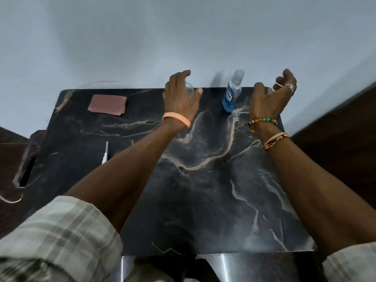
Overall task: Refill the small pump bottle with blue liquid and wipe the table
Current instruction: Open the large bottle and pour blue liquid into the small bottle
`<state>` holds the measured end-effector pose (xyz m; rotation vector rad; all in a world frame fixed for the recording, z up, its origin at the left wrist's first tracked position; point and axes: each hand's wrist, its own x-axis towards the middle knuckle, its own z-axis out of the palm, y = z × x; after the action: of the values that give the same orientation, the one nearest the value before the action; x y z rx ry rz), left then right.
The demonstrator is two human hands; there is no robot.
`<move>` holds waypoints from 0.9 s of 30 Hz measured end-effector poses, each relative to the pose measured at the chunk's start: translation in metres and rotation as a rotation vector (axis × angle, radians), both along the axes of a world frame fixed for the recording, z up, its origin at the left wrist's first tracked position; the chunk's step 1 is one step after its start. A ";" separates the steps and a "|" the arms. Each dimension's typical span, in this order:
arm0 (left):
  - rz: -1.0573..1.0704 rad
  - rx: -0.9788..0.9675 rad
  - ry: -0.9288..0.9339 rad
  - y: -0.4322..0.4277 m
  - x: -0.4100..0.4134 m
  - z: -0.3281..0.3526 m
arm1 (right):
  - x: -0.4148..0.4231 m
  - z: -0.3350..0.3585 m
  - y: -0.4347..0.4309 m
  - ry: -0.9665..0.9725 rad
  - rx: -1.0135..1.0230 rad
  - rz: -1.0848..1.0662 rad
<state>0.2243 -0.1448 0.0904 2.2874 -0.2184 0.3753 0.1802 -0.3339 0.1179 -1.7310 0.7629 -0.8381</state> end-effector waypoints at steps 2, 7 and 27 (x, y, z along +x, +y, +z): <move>-0.074 0.051 0.053 -0.030 0.005 -0.001 | 0.001 -0.010 -0.017 0.078 0.020 0.050; -0.207 0.058 0.337 -0.073 0.015 -0.014 | 0.010 -0.041 -0.032 0.329 -0.069 0.202; -0.176 -0.504 0.754 -0.117 0.062 -0.061 | 0.077 -0.106 -0.020 0.428 -0.254 0.311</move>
<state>0.2859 -0.2616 0.0291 1.7449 0.0603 -0.4792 0.2571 -0.3543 0.0119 -2.2266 0.6556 -0.3647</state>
